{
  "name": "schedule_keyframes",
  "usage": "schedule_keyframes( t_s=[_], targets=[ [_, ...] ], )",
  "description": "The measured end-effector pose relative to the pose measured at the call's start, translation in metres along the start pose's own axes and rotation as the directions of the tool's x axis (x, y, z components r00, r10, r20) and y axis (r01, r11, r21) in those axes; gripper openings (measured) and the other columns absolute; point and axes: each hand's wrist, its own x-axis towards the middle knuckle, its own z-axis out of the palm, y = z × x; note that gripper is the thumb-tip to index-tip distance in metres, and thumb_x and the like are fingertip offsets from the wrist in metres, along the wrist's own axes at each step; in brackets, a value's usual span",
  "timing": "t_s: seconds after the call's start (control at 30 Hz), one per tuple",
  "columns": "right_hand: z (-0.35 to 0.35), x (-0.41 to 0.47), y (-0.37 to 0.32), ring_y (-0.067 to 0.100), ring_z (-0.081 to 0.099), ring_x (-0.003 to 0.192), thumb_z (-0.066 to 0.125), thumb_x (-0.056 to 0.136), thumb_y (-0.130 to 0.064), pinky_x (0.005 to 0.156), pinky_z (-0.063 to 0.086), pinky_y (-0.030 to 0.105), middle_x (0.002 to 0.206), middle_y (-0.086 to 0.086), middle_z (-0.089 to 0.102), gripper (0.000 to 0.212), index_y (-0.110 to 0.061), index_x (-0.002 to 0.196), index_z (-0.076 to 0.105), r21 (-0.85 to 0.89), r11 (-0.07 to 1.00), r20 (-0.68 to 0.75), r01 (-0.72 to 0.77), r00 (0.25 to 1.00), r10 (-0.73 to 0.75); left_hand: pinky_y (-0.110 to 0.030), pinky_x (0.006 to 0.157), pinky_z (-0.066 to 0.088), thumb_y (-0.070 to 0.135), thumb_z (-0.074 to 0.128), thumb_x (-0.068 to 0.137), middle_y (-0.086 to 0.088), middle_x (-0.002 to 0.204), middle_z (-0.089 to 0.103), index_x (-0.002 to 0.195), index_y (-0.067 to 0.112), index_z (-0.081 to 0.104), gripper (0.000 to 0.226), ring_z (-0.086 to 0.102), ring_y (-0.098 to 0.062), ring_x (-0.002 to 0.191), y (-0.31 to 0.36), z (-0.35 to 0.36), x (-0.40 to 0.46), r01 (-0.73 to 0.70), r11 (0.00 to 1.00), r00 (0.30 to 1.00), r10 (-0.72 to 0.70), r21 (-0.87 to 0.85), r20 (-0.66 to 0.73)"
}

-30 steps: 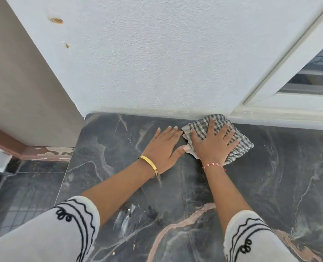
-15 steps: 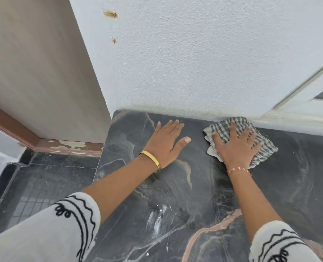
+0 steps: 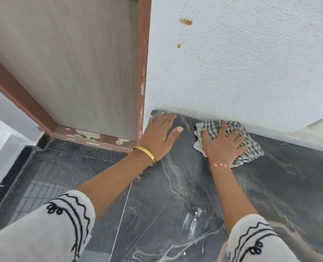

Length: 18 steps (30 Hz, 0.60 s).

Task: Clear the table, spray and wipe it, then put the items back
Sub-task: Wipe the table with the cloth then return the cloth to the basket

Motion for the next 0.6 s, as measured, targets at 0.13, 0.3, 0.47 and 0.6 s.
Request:
schedule_keyframes(
  t_s=[0.13,0.3,0.47,0.6],
  targets=[
    [0.006,-0.024,-0.047,0.043,0.001,0.144,0.027,0.086,-0.067,0.112,-0.004,0.061,0.157,0.022,0.004,0.078,-0.026,0.150,0.010,0.013,0.998,0.001,0.067,0.998,-0.067,-0.038,0.118,-0.001,0.063,0.005,0.078,-0.007,0.153,0.026,0.143,0.014,0.027,0.085,0.015,-0.020,0.145,-0.022,-0.019,-0.008,0.023,1.000,1.000,-0.022,0.016,-0.019],
    [0.013,-0.067,-0.111,0.041,-0.002,0.144,0.025,0.090,-0.060,0.112,-0.006,0.060,0.157,0.020,0.001,0.071,-0.028,0.150,0.004,0.027,0.969,0.014,0.245,0.969,-0.245,-0.038,0.118,-0.002,0.080,-0.006,0.069,-0.010,0.152,0.028,0.143,0.012,0.028,0.106,0.018,-0.020,0.144,-0.039,-0.035,-0.029,0.056,0.998,0.997,-0.057,-0.016,-0.051],
    [0.009,-0.082,-0.121,0.034,0.003,0.146,0.032,0.094,-0.049,0.115,-0.004,0.055,0.158,0.012,0.010,0.060,-0.030,0.149,0.017,0.046,0.858,0.020,0.511,0.859,-0.512,-0.038,0.118,-0.001,0.078,-0.004,0.073,-0.009,0.152,0.027,0.144,0.013,0.026,0.101,0.017,-0.020,0.144,-0.042,-0.056,-0.044,0.079,0.997,0.994,-0.078,0.014,-0.072],
    [0.008,-0.086,-0.103,0.026,0.009,0.147,0.035,0.091,-0.042,0.119,-0.001,0.048,0.157,0.003,0.022,0.053,-0.027,0.141,0.040,0.145,0.644,0.035,0.751,0.646,-0.762,-0.038,0.120,-0.001,0.051,0.014,0.085,-0.008,0.154,0.024,0.145,0.014,0.024,0.071,0.015,-0.018,0.145,-0.028,-0.061,-0.049,0.096,0.995,0.993,-0.093,0.032,-0.076]
  ],
)
